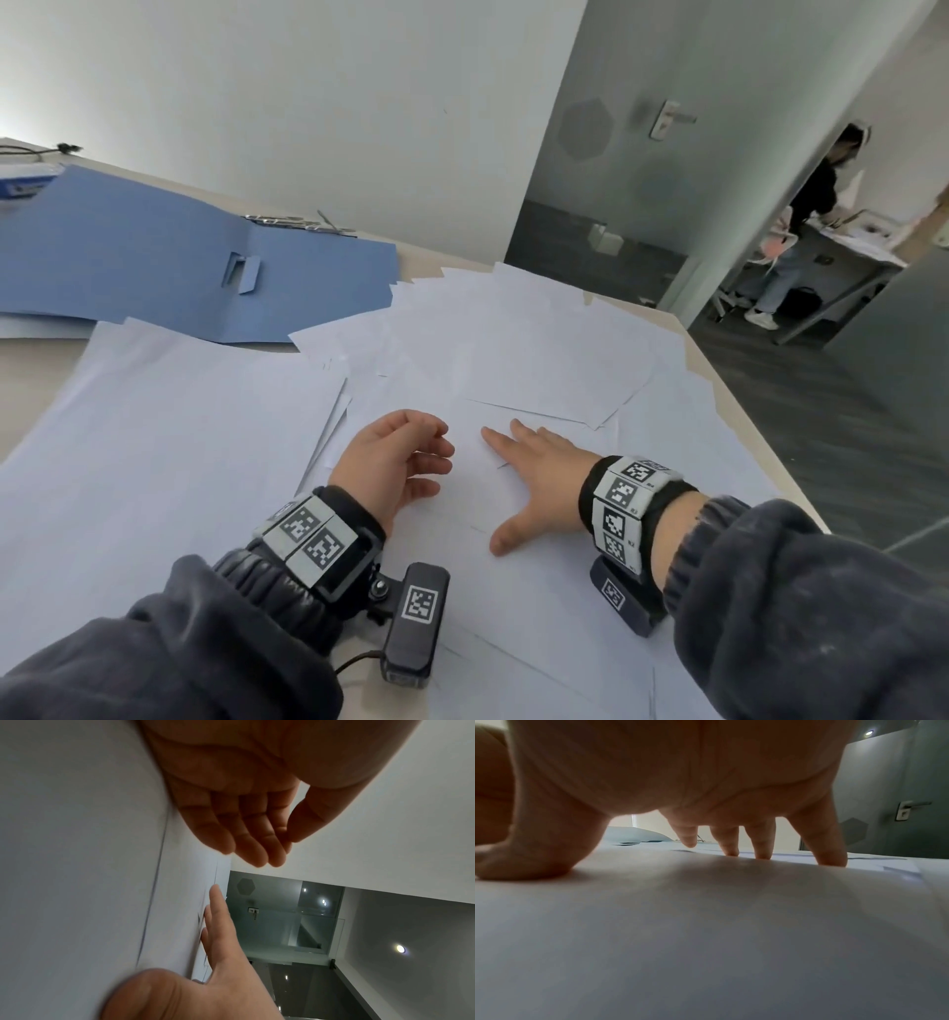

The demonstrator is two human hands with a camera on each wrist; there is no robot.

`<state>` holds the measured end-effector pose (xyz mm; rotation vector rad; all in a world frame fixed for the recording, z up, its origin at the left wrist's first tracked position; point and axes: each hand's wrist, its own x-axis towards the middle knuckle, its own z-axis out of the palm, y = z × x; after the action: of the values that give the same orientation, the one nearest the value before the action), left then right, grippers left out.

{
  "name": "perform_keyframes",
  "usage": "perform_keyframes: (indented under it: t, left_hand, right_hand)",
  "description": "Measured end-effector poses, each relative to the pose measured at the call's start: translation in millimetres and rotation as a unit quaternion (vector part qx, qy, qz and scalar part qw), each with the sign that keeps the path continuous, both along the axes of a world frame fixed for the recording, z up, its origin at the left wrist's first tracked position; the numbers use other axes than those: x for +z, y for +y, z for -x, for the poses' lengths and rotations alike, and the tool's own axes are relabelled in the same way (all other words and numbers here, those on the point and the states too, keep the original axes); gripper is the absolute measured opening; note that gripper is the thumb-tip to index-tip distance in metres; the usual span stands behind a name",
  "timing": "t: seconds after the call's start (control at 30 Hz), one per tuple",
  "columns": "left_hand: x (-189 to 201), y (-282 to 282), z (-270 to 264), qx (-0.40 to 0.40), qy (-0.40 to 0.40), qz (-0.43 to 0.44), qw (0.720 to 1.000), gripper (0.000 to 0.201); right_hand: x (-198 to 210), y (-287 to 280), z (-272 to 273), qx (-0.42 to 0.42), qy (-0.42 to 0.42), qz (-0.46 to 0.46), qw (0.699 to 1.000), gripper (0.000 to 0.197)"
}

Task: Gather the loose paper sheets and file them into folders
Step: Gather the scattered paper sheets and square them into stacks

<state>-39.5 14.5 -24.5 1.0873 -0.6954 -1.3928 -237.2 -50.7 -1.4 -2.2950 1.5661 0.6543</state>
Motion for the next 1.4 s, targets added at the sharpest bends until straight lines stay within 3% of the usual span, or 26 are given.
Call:
perform_keyframes:
  t: [0.27, 0.4, 0.53, 0.77, 0.87, 1.07, 1.3, 1.4]
  left_hand:
    - [1.2, -5.7, -15.3, 0.091, -0.1, 0.028, 0.99, 0.019]
    - [0.9, -7.5, -24.3, 0.131, -0.133, 0.036, 0.982, 0.017]
    - [-0.4, -9.2, -28.8, 0.12, -0.154, 0.034, 0.98, 0.016]
    - [-4.6, -13.3, -30.8, 0.108, -0.146, 0.014, 0.983, 0.018]
    - [-4.1, -13.7, -31.3, 0.106, -0.135, 0.011, 0.985, 0.01]
    - [-4.3, -15.1, -32.1, 0.114, -0.135, 0.014, 0.984, 0.016]
    - [-3.5, -13.8, -36.6, 0.145, -0.134, 0.033, 0.98, 0.014]
    - [-3.7, -13.7, -38.0, 0.158, -0.144, 0.02, 0.977, 0.02]
  right_hand:
    - [11.6, 1.1, 2.5, -0.054, -0.07, 0.053, 0.995, 0.103]
    - [13.8, 1.0, 1.2, -0.071, -0.061, 0.053, 0.994, 0.098]
    - [13.8, 6.2, -0.3, -0.037, -0.045, 0.044, 0.997, 0.097]
    - [10.7, 18.5, -19.4, 0.017, 0.04, 0.046, 0.998, 0.106]
    - [10.4, 18.3, -24.4, 0.055, 0.043, 0.058, 0.996, 0.104]
    - [12.8, 23.4, -35.1, 0.107, 0.023, 0.073, 0.991, 0.092]
    - [14.3, 15.9, -37.9, 0.083, -0.001, 0.104, 0.991, 0.077]
    - [16.7, 7.5, -31.4, 0.015, -0.031, 0.144, 0.989, 0.052]
